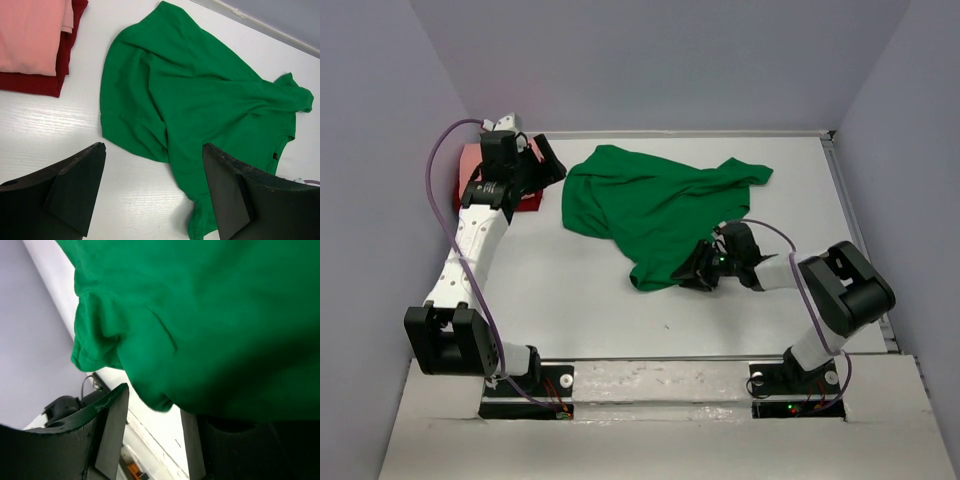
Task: Fold and stack the t-shirts
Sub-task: Flatten out the tshirt
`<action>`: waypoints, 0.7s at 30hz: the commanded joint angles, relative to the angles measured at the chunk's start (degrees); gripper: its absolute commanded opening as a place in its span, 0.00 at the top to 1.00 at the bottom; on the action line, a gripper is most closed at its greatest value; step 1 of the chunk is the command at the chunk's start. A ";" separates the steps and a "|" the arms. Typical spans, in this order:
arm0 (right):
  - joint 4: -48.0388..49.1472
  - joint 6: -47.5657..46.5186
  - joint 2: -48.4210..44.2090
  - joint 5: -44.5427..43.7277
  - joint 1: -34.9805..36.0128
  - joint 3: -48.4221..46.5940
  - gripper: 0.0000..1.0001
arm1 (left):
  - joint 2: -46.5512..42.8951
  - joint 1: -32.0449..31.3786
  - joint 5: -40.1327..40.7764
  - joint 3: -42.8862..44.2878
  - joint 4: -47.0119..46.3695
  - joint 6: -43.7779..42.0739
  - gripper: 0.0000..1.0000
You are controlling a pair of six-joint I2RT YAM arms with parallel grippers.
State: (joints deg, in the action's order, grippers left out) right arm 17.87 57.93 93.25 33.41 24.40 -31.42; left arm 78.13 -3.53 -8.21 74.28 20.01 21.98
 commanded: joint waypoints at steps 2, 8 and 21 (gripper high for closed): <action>-0.80 0.78 1.50 -7.12 6.78 -4.70 0.52 | -0.87 0.37 -1.55 1.22 -0.85 -0.18 0.12; -11.61 0.34 -4.21 -21.86 13.03 -8.04 0.63 | -0.26 0.45 -2.08 -1.58 -1.55 -0.18 0.13; -21.91 0.08 -9.05 -29.98 13.56 -12.34 0.68 | -1.84 0.37 -1.11 -3.53 -1.73 -1.23 0.13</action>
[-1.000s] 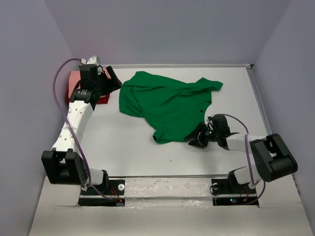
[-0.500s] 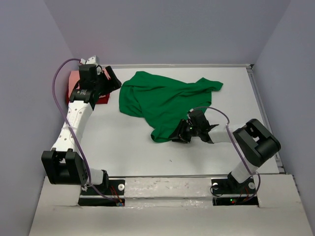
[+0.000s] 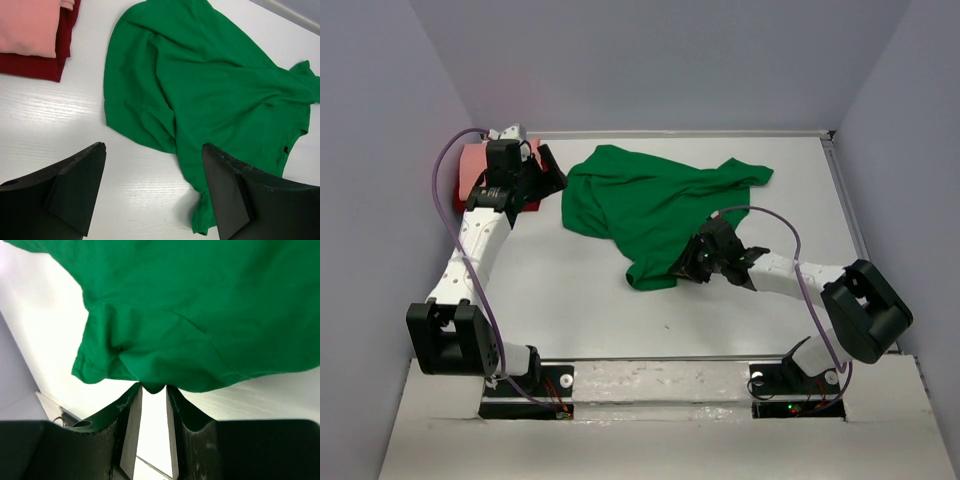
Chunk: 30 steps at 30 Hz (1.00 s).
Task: Fold and stack the t-shirts
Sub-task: Flatten out the tshirt
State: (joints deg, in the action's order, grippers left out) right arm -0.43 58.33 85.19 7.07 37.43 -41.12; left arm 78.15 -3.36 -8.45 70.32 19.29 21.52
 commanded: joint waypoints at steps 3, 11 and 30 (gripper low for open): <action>-4.40 -0.75 -2.13 -5.57 0.54 -2.73 0.67 | -1.60 0.19 -0.96 0.69 -0.83 -0.95 0.13; -9.95 -9.54 4.54 -5.06 -2.18 -14.76 0.66 | -1.77 0.19 -1.84 0.60 -0.83 -0.95 0.13; -26.39 -17.83 -1.93 -4.90 -2.27 -19.64 0.63 | -1.07 0.10 -1.57 -0.54 -1.18 -0.86 0.13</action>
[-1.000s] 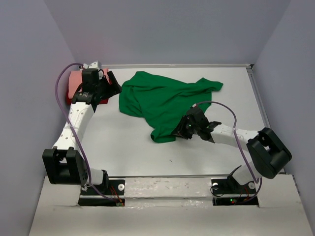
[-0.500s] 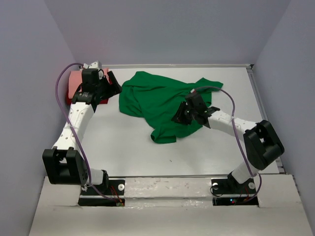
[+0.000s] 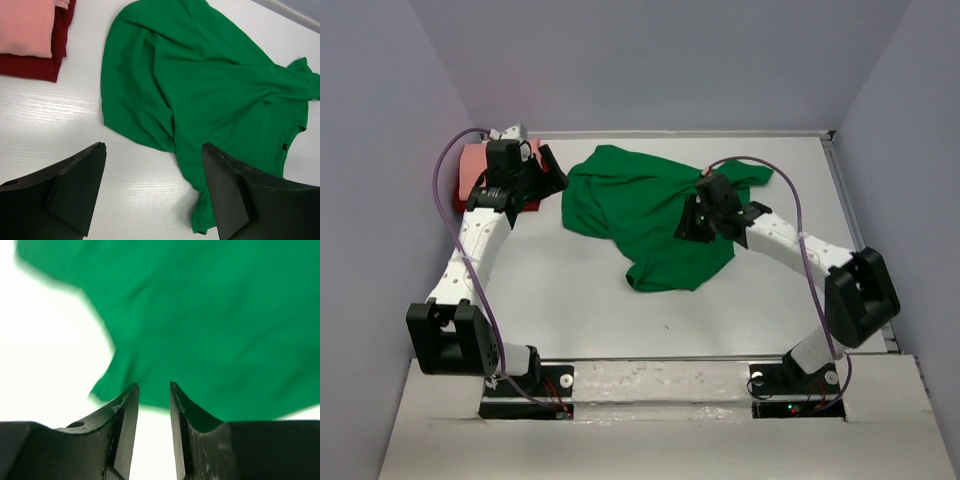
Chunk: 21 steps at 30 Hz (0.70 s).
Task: Fold and stack the t-shirts
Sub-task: Flatten out the tshirt
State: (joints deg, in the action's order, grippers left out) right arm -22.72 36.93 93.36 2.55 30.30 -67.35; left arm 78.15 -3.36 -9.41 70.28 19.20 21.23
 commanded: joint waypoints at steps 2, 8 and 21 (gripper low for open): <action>0.80 8.93 -17.58 3.77 4.85 15.70 0.63 | -0.63 -0.25 1.23 -0.67 -1.01 -0.84 0.13; 2.24 15.72 -29.36 3.43 4.85 27.52 0.62 | -0.45 -1.30 4.48 0.03 -0.22 -1.37 0.13; 18.48 16.95 -18.40 13.17 -0.85 35.61 0.54 | -1.68 -2.71 4.58 3.28 2.60 -1.63 0.13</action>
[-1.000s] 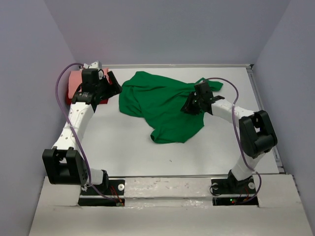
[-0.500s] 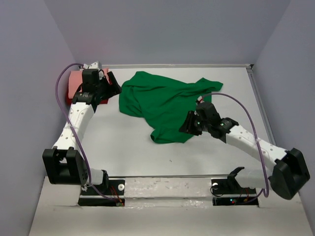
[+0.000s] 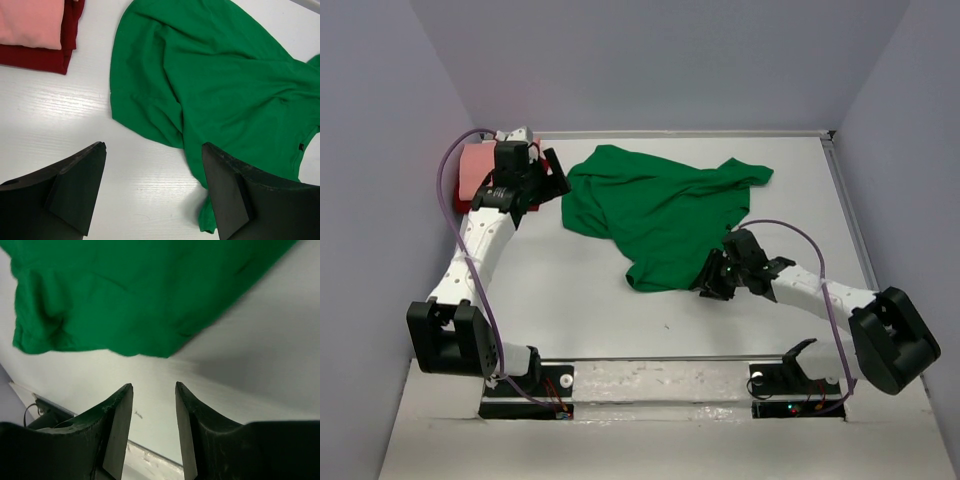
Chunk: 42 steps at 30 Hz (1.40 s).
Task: Fold and stack the t-shirts
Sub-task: Flatten out the tshirt
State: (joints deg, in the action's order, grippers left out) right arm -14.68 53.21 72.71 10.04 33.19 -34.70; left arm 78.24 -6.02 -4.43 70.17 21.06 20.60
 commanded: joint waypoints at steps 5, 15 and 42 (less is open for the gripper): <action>13.97 -0.30 5.43 8.95 -6.91 2.44 0.51 | -1.77 -0.04 -1.37 3.66 1.00 -1.18 0.13; 15.82 -2.06 12.45 12.45 -8.05 -5.38 0.57 | -1.42 -0.04 -2.78 4.27 0.65 -0.82 0.13; -17.87 -23.22 43.83 12.57 -23.70 -65.45 0.75 | -0.80 -0.13 -3.05 3.13 0.12 -1.18 0.13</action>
State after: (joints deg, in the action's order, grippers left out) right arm -17.93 37.50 110.72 20.82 10.72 -86.35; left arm 78.24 -6.02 -6.50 71.42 22.06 20.38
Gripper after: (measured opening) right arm 0.083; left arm 0.869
